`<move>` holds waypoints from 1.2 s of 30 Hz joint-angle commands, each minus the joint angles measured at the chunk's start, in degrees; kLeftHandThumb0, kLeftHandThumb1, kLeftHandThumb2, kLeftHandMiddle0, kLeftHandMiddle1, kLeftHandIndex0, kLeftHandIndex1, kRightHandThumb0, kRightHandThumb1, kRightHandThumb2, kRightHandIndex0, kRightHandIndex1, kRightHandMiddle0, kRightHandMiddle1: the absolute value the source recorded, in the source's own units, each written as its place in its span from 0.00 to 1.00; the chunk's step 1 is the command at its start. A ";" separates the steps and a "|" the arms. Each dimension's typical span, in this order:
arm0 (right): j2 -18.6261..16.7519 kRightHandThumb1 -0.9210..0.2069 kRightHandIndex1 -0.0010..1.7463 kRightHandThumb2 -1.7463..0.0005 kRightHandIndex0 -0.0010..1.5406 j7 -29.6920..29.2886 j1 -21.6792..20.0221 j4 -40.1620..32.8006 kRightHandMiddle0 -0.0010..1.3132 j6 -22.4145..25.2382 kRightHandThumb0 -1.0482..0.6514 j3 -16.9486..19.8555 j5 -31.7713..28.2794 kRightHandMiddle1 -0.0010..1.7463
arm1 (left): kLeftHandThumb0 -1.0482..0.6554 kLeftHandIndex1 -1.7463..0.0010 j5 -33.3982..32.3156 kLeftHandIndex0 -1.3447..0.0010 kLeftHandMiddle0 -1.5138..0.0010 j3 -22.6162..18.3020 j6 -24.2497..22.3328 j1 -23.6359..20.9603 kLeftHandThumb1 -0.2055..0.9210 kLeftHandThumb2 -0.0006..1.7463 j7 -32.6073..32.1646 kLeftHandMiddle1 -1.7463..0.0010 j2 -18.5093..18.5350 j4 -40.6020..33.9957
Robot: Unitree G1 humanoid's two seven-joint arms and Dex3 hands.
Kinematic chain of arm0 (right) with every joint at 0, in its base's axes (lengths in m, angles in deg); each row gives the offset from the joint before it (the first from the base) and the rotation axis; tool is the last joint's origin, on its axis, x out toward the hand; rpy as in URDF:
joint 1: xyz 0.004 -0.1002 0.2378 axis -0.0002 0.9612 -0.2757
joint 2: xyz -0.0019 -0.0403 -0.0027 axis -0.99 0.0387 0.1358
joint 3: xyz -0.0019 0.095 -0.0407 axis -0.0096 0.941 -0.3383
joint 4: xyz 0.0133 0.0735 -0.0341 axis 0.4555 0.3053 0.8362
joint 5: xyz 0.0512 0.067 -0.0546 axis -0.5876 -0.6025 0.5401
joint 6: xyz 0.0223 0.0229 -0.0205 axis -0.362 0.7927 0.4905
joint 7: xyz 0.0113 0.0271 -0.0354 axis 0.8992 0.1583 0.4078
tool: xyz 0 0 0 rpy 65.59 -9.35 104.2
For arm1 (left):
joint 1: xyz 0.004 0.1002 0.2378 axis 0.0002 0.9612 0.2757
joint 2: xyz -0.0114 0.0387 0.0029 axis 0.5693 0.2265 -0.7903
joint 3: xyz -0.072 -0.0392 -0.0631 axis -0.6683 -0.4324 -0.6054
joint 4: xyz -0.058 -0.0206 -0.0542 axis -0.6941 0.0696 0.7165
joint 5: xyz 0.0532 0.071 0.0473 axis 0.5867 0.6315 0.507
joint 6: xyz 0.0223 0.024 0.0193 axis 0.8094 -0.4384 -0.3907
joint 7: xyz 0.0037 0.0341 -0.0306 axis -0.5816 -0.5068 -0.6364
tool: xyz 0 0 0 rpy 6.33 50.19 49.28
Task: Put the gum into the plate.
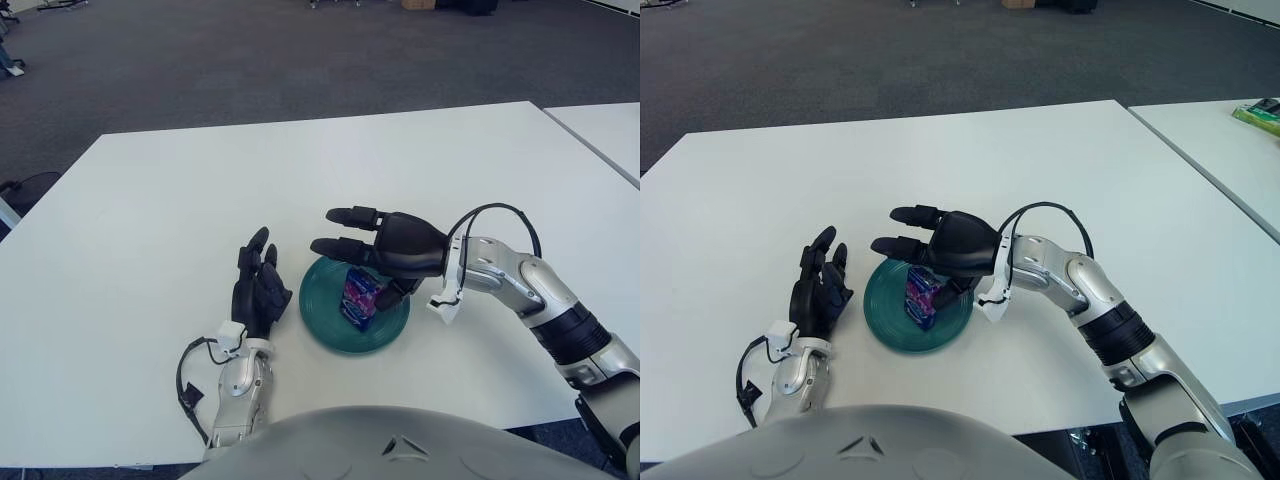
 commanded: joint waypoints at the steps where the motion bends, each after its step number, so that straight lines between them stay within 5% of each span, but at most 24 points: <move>1: -0.53 0.00 0.00 0.43 0.00 1.55 1.11 -1.32 0.00 2.46 0.00 1.31 -2.65 0.00 | 0.06 0.65 -1.14 1.00 0.81 -0.73 -2.29 0.10 1.00 0.52 0.30 0.99 -1.82 2.57; 9: -2.81 0.00 0.00 0.43 0.00 3.40 4.48 -4.26 0.00 10.39 0.00 3.77 -7.20 0.00 | 0.07 0.64 -2.46 0.98 0.80 -0.90 -1.85 1.08 1.00 0.51 0.91 0.99 -2.39 3.03; 19: -2.41 0.00 0.00 0.44 0.00 13.53 5.23 -9.40 0.00 26.68 0.00 11.39 -23.75 0.00 | 0.05 0.63 3.30 0.97 0.79 1.57 -5.78 3.66 1.00 0.52 -2.78 0.99 -1.82 -2.63; 32: -1.49 0.00 0.00 0.44 0.00 16.04 8.40 -13.62 0.00 35.54 0.00 14.19 -26.23 0.00 | 0.05 0.63 4.36 0.99 0.80 3.14 -12.56 6.14 1.00 0.55 -2.66 1.00 -0.84 -10.22; 36: -1.32 0.00 0.00 0.43 0.00 14.48 10.74 -10.75 0.00 33.84 0.00 15.20 -27.33 0.00 | 0.05 0.63 4.25 0.99 0.80 3.66 -13.35 6.63 1.00 0.56 -2.45 1.00 -0.85 -11.51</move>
